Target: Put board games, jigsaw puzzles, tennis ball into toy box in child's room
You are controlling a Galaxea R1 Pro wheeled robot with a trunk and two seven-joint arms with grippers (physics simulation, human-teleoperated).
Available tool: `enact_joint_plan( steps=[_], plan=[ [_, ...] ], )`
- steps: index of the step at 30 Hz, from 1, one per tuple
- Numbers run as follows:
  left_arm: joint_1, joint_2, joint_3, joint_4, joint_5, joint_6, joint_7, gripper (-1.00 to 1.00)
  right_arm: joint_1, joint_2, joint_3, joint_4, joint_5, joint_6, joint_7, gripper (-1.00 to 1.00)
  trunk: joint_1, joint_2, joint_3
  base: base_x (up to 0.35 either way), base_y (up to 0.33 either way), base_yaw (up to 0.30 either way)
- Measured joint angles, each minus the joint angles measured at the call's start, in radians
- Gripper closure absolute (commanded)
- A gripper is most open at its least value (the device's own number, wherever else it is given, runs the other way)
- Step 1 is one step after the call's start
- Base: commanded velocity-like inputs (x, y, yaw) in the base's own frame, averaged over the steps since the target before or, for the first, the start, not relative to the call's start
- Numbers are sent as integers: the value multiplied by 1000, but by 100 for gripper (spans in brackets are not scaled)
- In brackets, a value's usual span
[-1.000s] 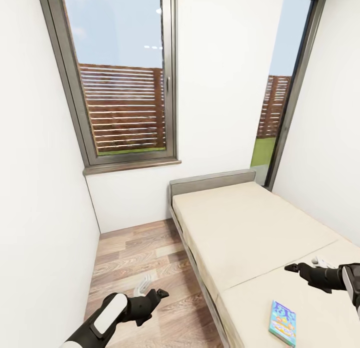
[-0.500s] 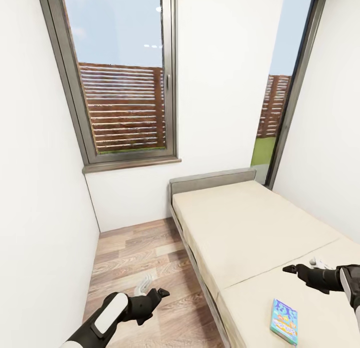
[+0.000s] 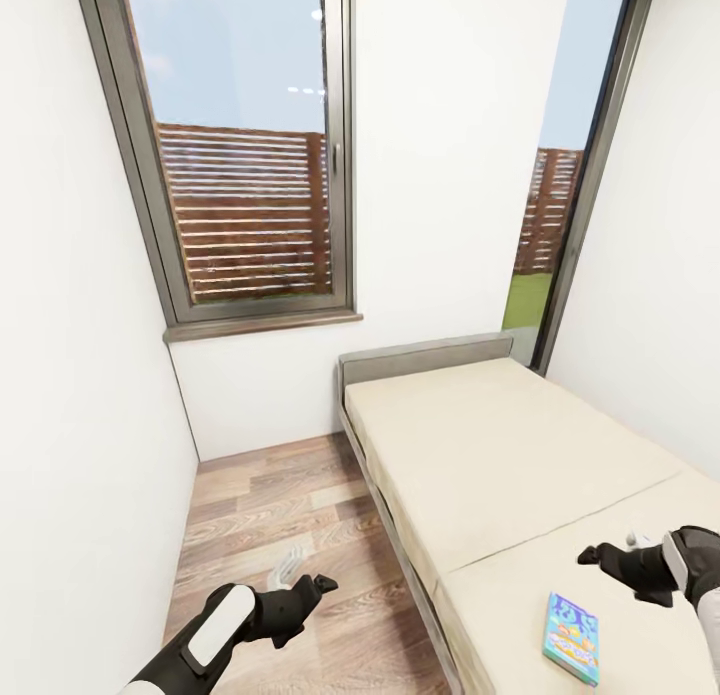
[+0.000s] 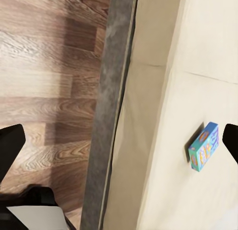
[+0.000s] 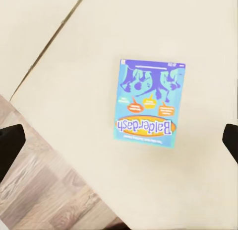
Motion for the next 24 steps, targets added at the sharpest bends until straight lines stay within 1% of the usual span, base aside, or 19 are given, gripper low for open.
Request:
enact_joint_plan(
  steps=[3,9,12,19,24],
  plan=[
    [0,0,0,0,-1,-1,0,-100,-16,-1,-1,29,-25,-5,-42,-100,12,-21,-9,0,0,0],
    [0,0,-1,0,-1,-2,0,-100,-24,1,-2,43,-40,-8,-61,-100,35,-63,-28,0,0,0],
    [0,0,-1,0,-1,-2,0,-100,-25,0,-1,44,-42,-7,-54,-100,46,-84,-38,0,0,0],
    [0,-2,-1,0,-1,-2,0,-100,-26,-5,1,33,-44,-7,-9,-100,73,-133,-60,0,0,0],
    [0,-3,-2,0,-1,-4,-1,-100,-25,-6,2,22,-44,-4,0,-100,92,-168,-75,0,0,0]
  ],
)
